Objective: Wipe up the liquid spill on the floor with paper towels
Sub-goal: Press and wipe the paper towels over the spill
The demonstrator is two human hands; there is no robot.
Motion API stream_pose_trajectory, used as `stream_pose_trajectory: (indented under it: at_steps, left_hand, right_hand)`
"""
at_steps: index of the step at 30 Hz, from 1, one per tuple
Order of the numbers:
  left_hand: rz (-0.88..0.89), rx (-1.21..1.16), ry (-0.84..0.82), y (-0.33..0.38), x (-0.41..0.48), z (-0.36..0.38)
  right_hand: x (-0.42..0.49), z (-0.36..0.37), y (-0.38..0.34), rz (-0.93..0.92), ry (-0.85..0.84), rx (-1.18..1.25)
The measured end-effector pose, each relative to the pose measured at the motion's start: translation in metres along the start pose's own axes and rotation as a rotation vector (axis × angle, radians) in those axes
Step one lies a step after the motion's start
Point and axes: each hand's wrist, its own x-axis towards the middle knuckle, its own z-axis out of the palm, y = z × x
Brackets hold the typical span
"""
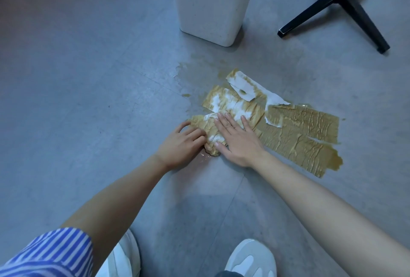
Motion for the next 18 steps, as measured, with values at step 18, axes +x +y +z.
stream_pose_trajectory:
  at_steps: [18]
  left_hand:
    - [0.266,-0.089,-0.05,-0.018,-0.009,-0.021]
  right_hand:
    - [-0.016,0.016,-0.023,-0.096,0.017,-0.037]
